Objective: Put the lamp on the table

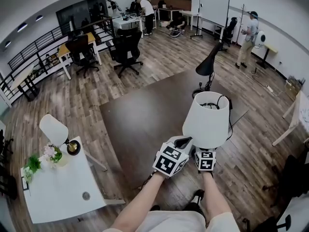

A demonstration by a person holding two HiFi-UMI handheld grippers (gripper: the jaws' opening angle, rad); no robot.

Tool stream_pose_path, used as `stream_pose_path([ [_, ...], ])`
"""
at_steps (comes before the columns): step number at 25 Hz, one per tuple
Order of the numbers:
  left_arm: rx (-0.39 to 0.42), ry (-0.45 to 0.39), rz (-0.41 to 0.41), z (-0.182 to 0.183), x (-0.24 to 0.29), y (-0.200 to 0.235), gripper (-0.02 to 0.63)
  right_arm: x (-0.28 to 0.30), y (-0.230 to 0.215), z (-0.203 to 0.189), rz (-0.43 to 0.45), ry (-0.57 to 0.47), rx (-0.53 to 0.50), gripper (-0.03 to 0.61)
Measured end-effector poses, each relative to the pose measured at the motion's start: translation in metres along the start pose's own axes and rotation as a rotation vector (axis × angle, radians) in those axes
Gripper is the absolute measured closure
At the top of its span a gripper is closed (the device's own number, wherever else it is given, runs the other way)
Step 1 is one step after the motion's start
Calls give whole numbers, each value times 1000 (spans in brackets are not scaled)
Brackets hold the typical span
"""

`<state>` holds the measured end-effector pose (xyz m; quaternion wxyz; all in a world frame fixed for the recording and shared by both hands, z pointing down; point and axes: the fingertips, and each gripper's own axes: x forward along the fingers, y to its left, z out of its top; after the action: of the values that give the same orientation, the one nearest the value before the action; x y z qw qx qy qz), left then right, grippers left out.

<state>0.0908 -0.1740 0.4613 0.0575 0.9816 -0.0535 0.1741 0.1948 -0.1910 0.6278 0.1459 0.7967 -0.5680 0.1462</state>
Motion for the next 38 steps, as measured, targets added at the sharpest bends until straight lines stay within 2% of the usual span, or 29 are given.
stream_pose_path([
  [9,-34,9,70,19,87,-10,612,37,-75,-4,82,1,-42,420],
  [17,-92,-8,175,33,134,4,612,76,-104,5,191,-9,-79,420],
  [26,-170,-39,323,42,144,41,612,123,-85,27,366,-26,-129,420],
  [32,-236,-75,435,29,129,61,612,141,-48,27,504,-40,-170,420],
  [38,-259,-63,521,12,114,88,612,163,-2,23,637,-38,-208,420],
])
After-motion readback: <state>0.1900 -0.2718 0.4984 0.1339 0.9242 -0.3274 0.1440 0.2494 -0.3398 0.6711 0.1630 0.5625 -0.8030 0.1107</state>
